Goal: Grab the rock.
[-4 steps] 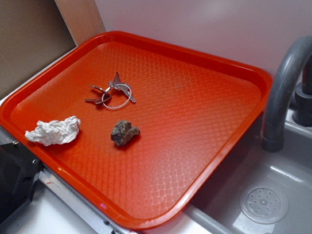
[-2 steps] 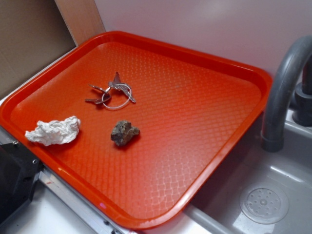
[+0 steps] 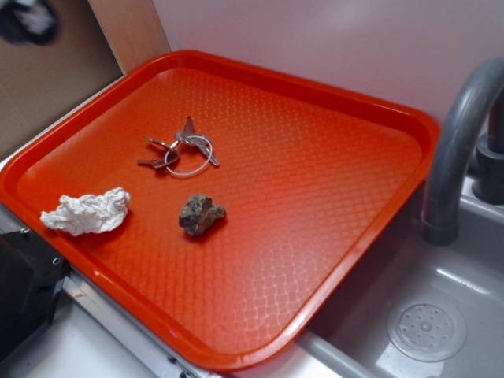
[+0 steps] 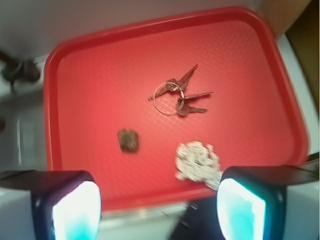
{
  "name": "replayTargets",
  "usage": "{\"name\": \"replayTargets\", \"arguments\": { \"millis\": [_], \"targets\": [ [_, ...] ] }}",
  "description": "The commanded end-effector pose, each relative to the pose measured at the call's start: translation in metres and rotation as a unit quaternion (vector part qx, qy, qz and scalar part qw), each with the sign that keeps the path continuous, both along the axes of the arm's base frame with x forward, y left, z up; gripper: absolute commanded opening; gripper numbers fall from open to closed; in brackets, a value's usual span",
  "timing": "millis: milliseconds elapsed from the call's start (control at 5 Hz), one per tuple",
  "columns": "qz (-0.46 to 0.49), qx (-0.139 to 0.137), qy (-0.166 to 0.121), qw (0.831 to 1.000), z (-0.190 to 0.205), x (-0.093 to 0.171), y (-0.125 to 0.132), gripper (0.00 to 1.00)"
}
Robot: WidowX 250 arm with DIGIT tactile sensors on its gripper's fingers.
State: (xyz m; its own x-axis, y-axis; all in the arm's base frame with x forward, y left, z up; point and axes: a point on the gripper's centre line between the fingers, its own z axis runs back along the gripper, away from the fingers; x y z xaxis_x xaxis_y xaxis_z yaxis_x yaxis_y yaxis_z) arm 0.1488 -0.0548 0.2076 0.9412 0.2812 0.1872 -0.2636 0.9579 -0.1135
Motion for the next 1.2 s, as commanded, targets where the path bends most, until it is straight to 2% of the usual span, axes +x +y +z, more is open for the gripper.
{"name": "replayTargets", "arguments": {
  "millis": [0, 200, 400, 600, 800, 1000],
  "targets": [
    [-0.001, 0.017, -0.004, 1.0, -0.042, 0.041, -0.032, 1.0],
    [-0.031, 0.022, 0.005, 0.999, -0.063, 0.046, -0.037, 1.0],
    [-0.074, 0.014, 0.017, 0.997, -0.087, 0.049, -0.038, 1.0],
    [-0.102, 0.027, 0.041, 0.994, -0.114, 0.053, -0.039, 1.0],
    [-0.115, 0.019, 0.051, 0.992, -0.133, 0.054, -0.037, 1.0],
    [-0.141, 0.002, 0.065, 0.988, -0.156, 0.054, -0.046, 1.0]
  ]
}}
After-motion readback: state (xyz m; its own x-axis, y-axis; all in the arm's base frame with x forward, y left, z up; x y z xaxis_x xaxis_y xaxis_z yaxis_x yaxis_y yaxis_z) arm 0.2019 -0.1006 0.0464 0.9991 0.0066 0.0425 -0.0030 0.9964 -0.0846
